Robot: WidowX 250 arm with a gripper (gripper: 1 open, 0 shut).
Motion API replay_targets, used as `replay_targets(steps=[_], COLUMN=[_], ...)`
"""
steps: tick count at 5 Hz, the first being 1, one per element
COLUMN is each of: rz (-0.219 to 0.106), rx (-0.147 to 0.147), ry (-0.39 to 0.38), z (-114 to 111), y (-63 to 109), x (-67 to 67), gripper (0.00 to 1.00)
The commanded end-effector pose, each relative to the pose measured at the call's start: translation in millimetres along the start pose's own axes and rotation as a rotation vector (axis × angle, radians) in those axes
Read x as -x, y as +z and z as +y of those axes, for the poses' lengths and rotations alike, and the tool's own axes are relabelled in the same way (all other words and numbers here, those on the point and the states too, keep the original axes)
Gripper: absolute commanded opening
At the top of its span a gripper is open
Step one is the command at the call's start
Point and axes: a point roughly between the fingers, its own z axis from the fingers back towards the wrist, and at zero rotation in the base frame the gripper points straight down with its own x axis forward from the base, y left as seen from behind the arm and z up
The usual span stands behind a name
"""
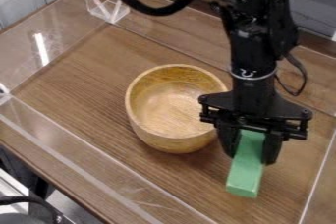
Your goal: Remove the green block from inside the brown bowl and put it on the table
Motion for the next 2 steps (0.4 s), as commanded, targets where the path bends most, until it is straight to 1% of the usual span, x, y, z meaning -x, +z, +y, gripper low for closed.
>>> replay_targets(steps=[1, 2], rz=[-0.054, -0.056], rx=[0.032, 0.034], ry=[-0.012, -0.018], z=[-2.1, -0.4], y=[15.0, 14.5], x=[-4.4, -4.5], gripper=[0.0, 0.0])
